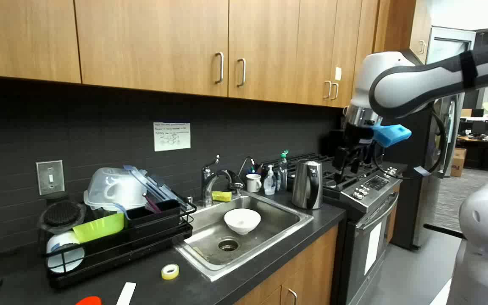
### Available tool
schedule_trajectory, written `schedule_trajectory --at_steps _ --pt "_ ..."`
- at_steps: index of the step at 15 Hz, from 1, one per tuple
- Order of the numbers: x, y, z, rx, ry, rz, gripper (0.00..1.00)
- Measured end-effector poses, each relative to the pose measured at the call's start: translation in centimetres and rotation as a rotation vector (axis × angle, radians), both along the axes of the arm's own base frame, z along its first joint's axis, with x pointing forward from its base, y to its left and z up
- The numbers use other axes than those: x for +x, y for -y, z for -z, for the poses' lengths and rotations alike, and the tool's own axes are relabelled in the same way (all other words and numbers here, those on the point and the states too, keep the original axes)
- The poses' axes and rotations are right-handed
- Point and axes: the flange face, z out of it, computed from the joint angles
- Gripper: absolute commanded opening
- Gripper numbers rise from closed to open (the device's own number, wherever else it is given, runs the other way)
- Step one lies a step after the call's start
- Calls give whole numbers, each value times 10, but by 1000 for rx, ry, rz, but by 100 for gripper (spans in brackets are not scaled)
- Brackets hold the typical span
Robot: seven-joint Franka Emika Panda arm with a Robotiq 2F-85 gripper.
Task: Push the button on the black handle of the silver kettle
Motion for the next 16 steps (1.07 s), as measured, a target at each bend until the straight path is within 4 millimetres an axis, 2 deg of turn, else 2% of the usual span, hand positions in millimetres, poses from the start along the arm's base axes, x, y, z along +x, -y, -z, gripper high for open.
schedule_trajectory --at_steps 9,16 --pt "-1 0 4 0 -9 0 100" --pt "0 -3 -2 -26 -5 -6 100"
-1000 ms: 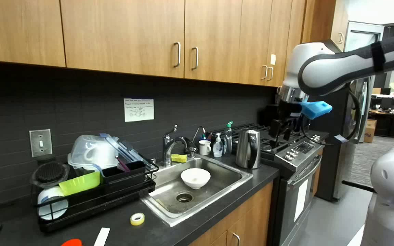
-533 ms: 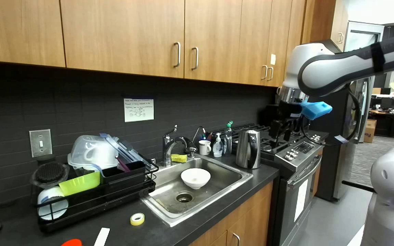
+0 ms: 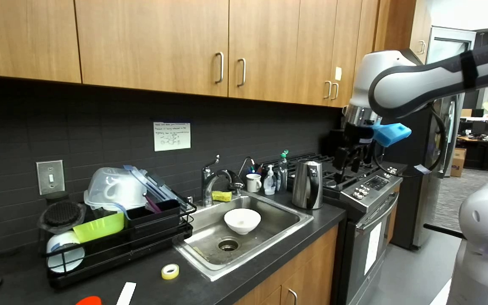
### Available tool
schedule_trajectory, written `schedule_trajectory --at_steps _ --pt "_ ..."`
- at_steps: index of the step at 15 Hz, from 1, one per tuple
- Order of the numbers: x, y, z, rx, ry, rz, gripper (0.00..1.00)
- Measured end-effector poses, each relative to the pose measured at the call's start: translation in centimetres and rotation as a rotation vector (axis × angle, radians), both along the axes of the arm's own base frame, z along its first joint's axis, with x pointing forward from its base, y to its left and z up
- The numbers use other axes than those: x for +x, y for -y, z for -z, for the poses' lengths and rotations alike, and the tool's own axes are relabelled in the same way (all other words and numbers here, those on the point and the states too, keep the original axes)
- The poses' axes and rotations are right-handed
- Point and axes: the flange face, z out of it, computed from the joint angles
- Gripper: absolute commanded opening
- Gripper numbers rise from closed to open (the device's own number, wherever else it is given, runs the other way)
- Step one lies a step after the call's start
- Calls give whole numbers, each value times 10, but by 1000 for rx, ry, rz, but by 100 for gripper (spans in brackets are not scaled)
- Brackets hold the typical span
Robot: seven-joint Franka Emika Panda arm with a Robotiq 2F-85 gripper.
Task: Push the button on the black handle of the silver kettle
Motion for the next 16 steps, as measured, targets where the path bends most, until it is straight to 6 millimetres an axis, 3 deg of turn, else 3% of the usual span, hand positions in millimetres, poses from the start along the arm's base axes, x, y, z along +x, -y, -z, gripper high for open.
schedule_trajectory --at_steps 8,14,15,16 --pt "3 17 -7 -15 41 105 100" --pt "19 32 -14 27 176 242 100" --pt "22 34 -13 34 195 268 75" --pt "25 36 -12 41 211 294 74"
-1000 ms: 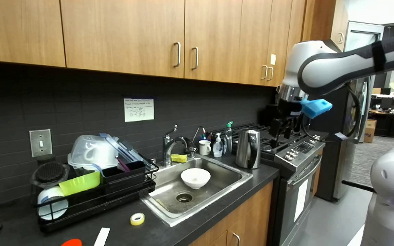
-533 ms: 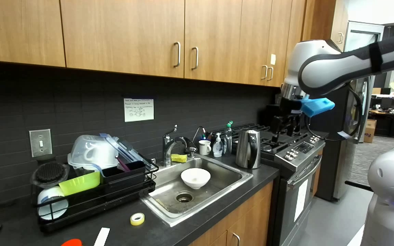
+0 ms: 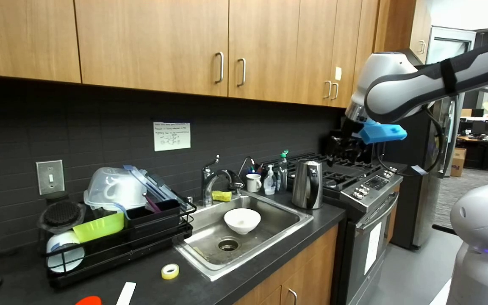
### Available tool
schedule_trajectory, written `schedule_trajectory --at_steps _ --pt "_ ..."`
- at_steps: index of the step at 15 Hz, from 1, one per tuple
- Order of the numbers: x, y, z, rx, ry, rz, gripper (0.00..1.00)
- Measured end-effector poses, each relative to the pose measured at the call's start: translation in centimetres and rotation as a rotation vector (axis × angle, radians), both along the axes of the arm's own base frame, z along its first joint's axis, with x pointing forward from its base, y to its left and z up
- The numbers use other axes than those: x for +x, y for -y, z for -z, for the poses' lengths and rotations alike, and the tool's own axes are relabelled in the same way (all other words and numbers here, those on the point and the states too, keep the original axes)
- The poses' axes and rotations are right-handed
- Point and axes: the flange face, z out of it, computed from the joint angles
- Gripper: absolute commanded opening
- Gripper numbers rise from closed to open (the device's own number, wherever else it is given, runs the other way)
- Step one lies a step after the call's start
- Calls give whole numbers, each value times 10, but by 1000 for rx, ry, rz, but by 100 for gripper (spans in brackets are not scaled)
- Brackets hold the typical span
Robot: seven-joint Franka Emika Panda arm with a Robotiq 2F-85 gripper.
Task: Push the button on the black handle of the silver kettle
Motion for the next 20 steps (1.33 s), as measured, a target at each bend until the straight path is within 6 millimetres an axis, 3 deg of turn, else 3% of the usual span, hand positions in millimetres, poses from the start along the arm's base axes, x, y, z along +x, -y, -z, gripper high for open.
schedule_trajectory --at_steps 4,10,14,20 --pt "19 -3 8 29 75 108 47" --pt "50 -33 28 47 179 236 1" --pt "57 -30 34 28 190 347 0" --pt "50 8 34 -14 174 512 0"
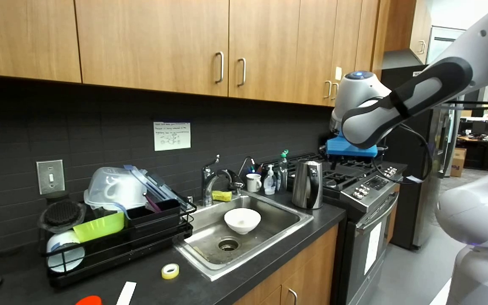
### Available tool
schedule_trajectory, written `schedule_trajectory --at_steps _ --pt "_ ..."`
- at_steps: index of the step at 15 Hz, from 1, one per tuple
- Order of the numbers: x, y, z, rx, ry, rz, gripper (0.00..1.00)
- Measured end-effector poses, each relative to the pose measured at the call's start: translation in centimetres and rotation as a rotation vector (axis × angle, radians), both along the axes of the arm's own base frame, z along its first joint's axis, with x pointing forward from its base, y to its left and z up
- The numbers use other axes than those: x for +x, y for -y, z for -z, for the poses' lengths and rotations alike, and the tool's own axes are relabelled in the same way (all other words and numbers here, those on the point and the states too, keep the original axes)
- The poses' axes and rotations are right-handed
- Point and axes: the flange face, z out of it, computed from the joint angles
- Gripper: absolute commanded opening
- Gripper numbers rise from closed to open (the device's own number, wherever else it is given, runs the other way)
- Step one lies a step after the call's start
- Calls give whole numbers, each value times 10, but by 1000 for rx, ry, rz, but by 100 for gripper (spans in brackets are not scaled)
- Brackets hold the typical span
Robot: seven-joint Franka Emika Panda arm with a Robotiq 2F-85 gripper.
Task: Push the button on the black handle of the silver kettle
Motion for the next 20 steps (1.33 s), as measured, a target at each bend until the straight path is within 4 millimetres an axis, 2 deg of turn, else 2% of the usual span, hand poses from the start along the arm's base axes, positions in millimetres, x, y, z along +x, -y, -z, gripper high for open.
schedule_trajectory --at_steps 5,9,15,20 --pt "-6 26 -2 -19 -3 39 0" --pt "-2 36 -5 -62 24 17 0" --pt "20 25 -7 -103 66 -77 0" --pt "30 18 5 -94 50 -112 0"
